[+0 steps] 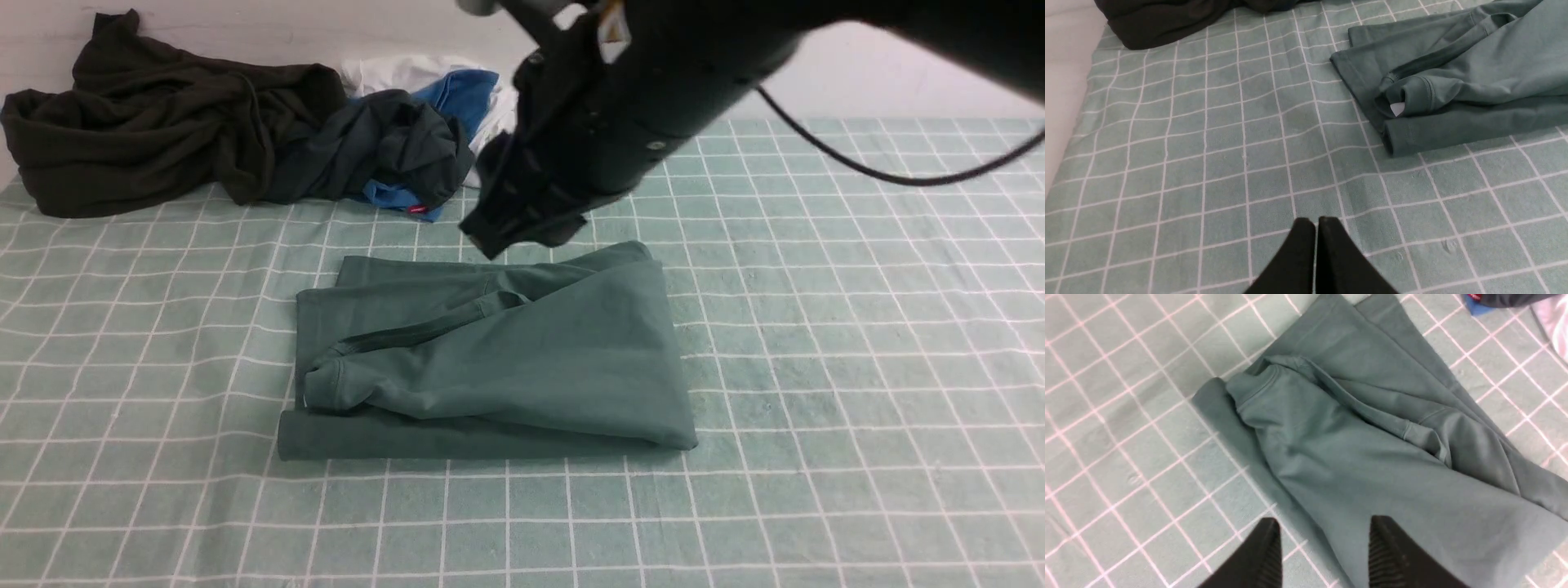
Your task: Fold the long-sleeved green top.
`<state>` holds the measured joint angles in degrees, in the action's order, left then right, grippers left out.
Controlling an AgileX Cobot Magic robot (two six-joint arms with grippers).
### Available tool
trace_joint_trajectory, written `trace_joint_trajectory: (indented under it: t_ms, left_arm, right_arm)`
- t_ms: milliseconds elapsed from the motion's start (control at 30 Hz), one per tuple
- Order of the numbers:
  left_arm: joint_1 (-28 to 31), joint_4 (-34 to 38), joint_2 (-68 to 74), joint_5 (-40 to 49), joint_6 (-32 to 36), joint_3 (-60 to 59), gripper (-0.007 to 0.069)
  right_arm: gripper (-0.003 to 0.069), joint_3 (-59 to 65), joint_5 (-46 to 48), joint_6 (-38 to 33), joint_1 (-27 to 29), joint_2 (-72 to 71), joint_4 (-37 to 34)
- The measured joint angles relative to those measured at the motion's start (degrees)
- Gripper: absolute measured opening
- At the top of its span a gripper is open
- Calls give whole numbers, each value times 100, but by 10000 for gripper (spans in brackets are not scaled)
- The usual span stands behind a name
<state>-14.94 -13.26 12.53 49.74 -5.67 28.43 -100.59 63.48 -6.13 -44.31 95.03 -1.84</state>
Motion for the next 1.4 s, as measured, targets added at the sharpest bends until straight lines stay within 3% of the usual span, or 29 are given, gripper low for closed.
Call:
trace_joint_trajectory:
  t_ms: [233, 367, 567, 1067, 1167, 1267, 1400]
  left_arm:
    - [0, -6, 0, -9, 0, 0, -4]
    - [0, -6, 0, -9, 0, 0, -4]
    - [0, -6, 0, -14, 0, -7, -4]
    - [0, -13, 0, -16, 0, -7, -4]
    - [0, -28, 0, -16, 0, -7, -4]
    - [0, -28, 0, -16, 0, -7, -4]
    - [0, -36, 0, -20, 0, -7, -4]
  right_arm:
    - [51, 2685, -1645, 0, 0, -2655, 0]
    - [-3, 3633, -2152, 0, 0, -3617, 5]
    - [-13, 4543, -2778, 5, 0, -4594, 15]
    - [-13, 4886, -2684, 22, 0, -5064, 184]
    - [-14, 5031, -3054, 22, 0, -5136, 124]
    - [-14, 5847, -4104, 22, 83, -5459, 77]
    - [-14, 6942, -5064, 22, 508, -6063, -22]
